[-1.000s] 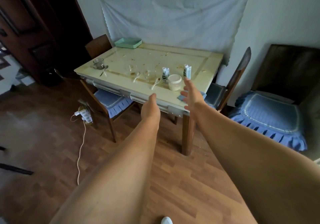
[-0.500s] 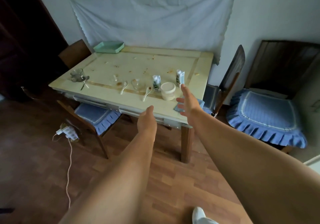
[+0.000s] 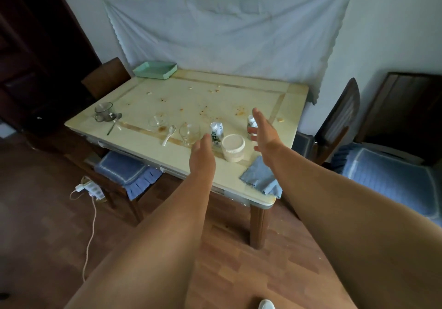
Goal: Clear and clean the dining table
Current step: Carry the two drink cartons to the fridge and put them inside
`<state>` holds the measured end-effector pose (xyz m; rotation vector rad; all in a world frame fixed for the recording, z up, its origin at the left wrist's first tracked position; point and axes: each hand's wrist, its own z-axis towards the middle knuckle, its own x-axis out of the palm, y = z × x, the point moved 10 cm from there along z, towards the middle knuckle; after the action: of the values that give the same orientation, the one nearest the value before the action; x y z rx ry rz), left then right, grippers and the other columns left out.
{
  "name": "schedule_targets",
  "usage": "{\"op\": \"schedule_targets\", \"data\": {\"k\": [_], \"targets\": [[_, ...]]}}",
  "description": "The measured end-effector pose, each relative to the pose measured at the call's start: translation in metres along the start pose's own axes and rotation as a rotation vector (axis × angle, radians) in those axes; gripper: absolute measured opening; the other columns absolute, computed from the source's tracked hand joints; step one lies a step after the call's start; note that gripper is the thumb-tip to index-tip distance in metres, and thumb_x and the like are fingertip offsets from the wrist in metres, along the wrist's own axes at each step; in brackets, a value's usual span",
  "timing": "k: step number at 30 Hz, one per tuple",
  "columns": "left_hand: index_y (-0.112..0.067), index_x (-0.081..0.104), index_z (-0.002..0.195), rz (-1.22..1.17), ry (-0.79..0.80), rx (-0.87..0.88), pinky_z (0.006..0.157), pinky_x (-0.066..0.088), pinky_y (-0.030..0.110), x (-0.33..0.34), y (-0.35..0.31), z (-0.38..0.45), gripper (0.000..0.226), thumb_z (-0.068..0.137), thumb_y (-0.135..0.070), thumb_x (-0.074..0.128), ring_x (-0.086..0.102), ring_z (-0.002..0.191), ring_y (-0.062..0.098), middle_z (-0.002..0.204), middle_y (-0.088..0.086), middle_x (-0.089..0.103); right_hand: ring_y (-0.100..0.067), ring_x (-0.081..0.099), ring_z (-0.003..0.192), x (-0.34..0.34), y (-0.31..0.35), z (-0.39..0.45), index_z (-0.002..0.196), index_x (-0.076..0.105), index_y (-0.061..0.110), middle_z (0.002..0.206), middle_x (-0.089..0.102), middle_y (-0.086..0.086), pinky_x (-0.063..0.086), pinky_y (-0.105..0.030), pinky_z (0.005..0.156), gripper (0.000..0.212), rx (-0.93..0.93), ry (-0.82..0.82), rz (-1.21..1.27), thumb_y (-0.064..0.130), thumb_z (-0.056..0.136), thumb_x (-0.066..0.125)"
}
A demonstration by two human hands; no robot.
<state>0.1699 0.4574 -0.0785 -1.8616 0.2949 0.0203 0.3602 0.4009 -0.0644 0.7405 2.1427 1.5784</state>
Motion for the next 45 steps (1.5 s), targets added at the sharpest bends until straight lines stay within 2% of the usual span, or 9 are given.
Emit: {"op": "schedule_targets", "data": {"k": [10, 13, 18, 22, 28, 35, 41, 43, 45], "targets": [[-0.018, 0.049, 0.134, 0.023, -0.010, -0.079, 0.103, 0.044, 0.049, 0.000, -0.002, 0.063, 0.062, 0.086, -0.057, 0.045, 0.055, 0.115, 0.026, 0.125, 0.005, 0.057, -0.028, 0.050, 0.123, 0.020, 0.000, 0.056, 0.141, 0.045, 0.025, 0.124, 0.058, -0.002, 0.033, -0.052, 0.111, 0.066, 0.046, -0.003, 0.017, 0.068, 0.091, 0.037], [-0.013, 0.055, 0.123, 0.090, 0.032, -0.065, 0.098, 0.047, 0.046, 0.002, -0.009, 0.092, 0.047, 0.089, -0.045, 0.050, 0.057, 0.102, 0.024, 0.104, 0.004, 0.058, -0.030, 0.053, 0.120, 0.029, 0.003, 0.074, 0.136, 0.048, 0.025, 0.125, 0.059, -0.003, 0.039, -0.050, 0.108, 0.060, 0.065, -0.025, 0.051, 0.065, 0.093, 0.038], [-0.007, 0.057, 0.084, 0.412, 0.193, 0.023, 0.066, 0.038, 0.032, 0.010, -0.019, 0.147, 0.018, 0.085, -0.025, 0.055, 0.046, 0.070, 0.024, 0.072, 0.006, 0.048, -0.027, 0.060, 0.108, 0.048, 0.003, 0.108, 0.136, 0.047, 0.021, 0.123, 0.060, -0.004, 0.044, -0.049, 0.102, 0.060, 0.134, -0.108, 0.171, 0.063, 0.094, 0.039], [-0.009, 0.056, 0.091, 0.626, 0.236, 0.091, 0.056, 0.034, 0.027, 0.014, -0.027, 0.187, 0.013, 0.082, -0.019, 0.058, 0.051, 0.071, 0.024, 0.072, 0.004, 0.050, -0.026, 0.060, 0.105, 0.055, -0.005, 0.137, 0.139, 0.046, 0.019, 0.120, 0.060, -0.004, 0.045, -0.049, 0.100, 0.063, 0.153, -0.186, 0.236, 0.063, 0.093, 0.039], [-0.012, 0.048, 0.136, 0.587, 0.311, 0.075, 0.081, 0.039, 0.025, 0.031, -0.024, 0.222, 0.053, 0.085, -0.010, 0.059, 0.057, 0.112, 0.023, 0.121, 0.003, 0.060, -0.027, 0.061, 0.107, 0.048, -0.014, 0.159, 0.140, 0.047, 0.018, 0.124, 0.060, -0.005, 0.047, -0.048, 0.100, 0.062, 0.172, -0.282, 0.263, 0.061, 0.096, 0.038], [-0.019, 0.050, 0.135, 0.677, 0.260, 0.345, 0.098, 0.047, 0.035, 0.058, -0.039, 0.252, 0.050, 0.086, -0.010, 0.057, 0.056, 0.117, 0.021, 0.131, 0.001, 0.058, -0.025, 0.062, 0.105, 0.038, -0.019, 0.191, 0.125, 0.056, 0.018, 0.117, 0.063, -0.002, 0.049, -0.045, 0.096, 0.052, 0.197, -0.347, 0.200, 0.058, 0.094, 0.043], [-0.019, 0.039, 0.144, 0.939, 0.311, 0.458, 0.103, 0.040, 0.035, 0.093, -0.037, 0.276, 0.063, 0.085, -0.014, 0.063, 0.048, 0.125, 0.028, 0.136, 0.009, 0.048, -0.015, 0.059, 0.066, 0.000, -0.007, 0.223, 0.093, 0.066, 0.013, 0.079, 0.066, -0.001, 0.047, -0.023, 0.058, 0.013, 0.120, -0.557, -0.129, 0.018, 0.086, 0.056], [-0.020, 0.034, 0.146, 1.046, 0.349, 0.453, 0.104, 0.039, 0.035, 0.103, -0.028, 0.287, 0.069, 0.085, -0.015, 0.066, 0.046, 0.127, 0.029, 0.139, 0.010, 0.045, -0.020, 0.063, 0.076, -0.012, -0.008, 0.233, 0.101, 0.066, 0.010, 0.085, 0.066, -0.003, 0.047, -0.025, 0.058, 0.022, 0.160, -0.611, -0.277, 0.015, 0.083, 0.055], [-0.021, 0.032, 0.147, 1.135, 0.364, 0.449, 0.104, 0.039, 0.035, 0.110, -0.021, 0.297, 0.071, 0.085, -0.016, 0.065, 0.045, 0.128, 0.030, 0.141, 0.010, 0.043, -0.030, 0.060, 0.101, -0.019, -0.014, 0.246, 0.112, 0.060, 0.011, 0.106, 0.063, -0.009, 0.047, -0.030, 0.075, 0.033, 0.234, -0.614, -0.426, 0.020, 0.080, 0.058]]}}
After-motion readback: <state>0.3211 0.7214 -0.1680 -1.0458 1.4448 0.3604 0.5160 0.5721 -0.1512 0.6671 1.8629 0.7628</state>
